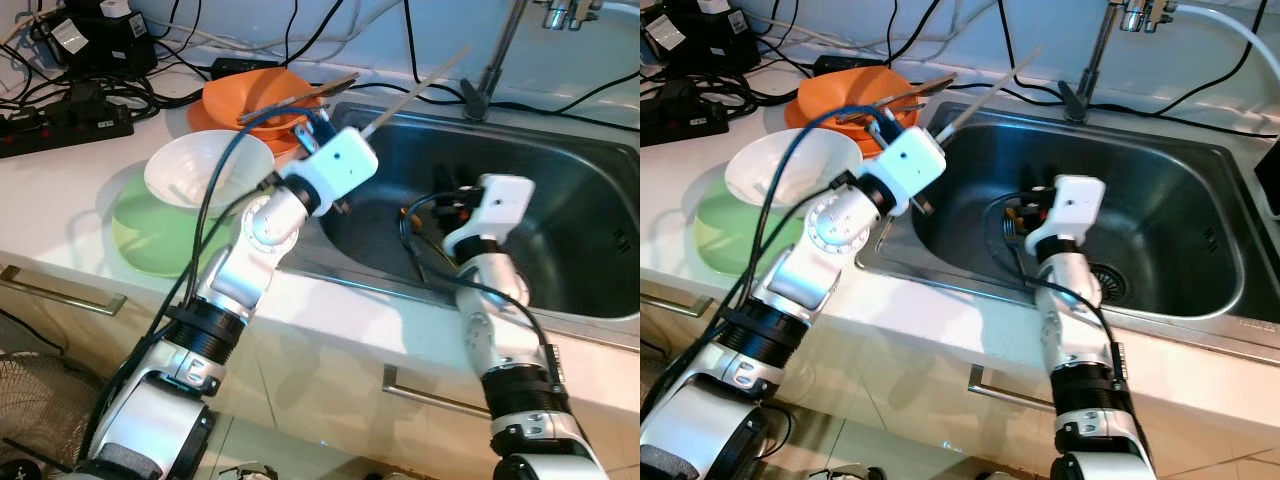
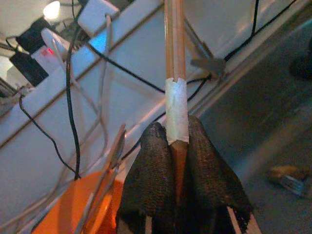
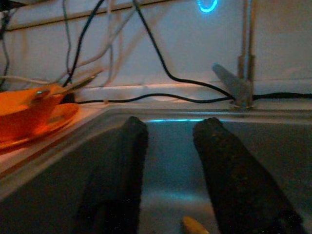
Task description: Kitchen organization
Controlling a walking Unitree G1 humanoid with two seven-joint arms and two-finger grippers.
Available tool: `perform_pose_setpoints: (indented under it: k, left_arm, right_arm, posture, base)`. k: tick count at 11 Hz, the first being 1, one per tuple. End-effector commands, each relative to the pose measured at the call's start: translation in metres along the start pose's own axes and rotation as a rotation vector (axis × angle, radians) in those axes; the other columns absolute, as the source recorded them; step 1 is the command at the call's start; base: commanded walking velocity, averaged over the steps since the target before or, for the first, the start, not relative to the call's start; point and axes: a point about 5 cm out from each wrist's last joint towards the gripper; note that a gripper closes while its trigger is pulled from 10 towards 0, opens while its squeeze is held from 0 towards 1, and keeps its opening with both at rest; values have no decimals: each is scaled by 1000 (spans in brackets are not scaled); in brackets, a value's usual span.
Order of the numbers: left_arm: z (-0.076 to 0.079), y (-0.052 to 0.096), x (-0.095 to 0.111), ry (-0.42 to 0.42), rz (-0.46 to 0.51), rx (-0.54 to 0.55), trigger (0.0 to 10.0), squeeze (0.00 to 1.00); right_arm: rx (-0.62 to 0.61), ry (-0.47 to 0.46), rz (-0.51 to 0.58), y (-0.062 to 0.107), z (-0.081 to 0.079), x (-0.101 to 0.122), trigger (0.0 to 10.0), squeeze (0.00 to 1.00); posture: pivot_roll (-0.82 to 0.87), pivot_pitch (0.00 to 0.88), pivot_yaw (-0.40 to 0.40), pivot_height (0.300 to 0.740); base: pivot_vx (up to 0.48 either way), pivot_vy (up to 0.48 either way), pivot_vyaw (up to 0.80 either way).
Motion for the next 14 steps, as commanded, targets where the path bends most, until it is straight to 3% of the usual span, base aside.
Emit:
perform_pose_setpoints:
  k: [1, 3, 6, 7, 8, 10, 11, 14]
  left_arm:
    - [5, -1, 0, -19, -3, -4, 10000, 0]
    - [13, -1, 0, -12, -7, -17, 10000, 0]
    - [18, -2, 1, -25, -9, -34, 10000, 0]
    - [20, -2, 1, -27, -9, -40, 10000, 0]
    - [23, -3, 3, -29, -2, -51, 10000, 0]
    - [25, -5, 4, -48, -6, -77, 10000, 0]
    - [27, -5, 4, -49, -9, -88, 10000, 0]
    - [27, -6, 5, -39, -5, -88, 10000, 0]
  right_arm:
    - [-127, -59, -64, 13, 25, -14, 10000, 1000]
    - [-148, -139, -2, 4, 26, 2, 10000, 1000]
    - [-159, -380, 97, -10, 18, 31, 10000, 1000]
    - [-135, -419, 113, -13, 12, 37, 10000, 63]
    - [-94, -482, 142, -18, 2, 50, 10000, 0]
    - [-97, -609, 193, -23, -4, 67, 10000, 0]
    - [-40, -663, 242, -26, -16, 86, 10000, 0]
    - [-22, -707, 241, -25, -23, 91, 10000, 0]
  posture:
    - [76, 72, 45, 740]
    - [69, 74, 46, 740]
    - [69, 75, 46, 740]
    - [67, 76, 47, 740]
    - [69, 78, 45, 740]
    - [71, 80, 45, 740]
    - [68, 80, 45, 740]
    - [71, 82, 45, 740]
  base:
    - [0, 0, 0]
    - [0, 0, 0]
    - [0, 0, 0]
    - [0, 0, 0]
    - [0, 0, 0]
    - [0, 0, 0]
    - [0, 0, 0]
    - [0, 0, 0]
Point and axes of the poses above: a point about 5 cm out from each wrist's last joint towards the gripper, its own y axis pointing back from the gripper into the wrist, its own x axis along the axis of the wrist's last joint, z = x × y, and after that the axes turned 15 degrees about -y, right-handed
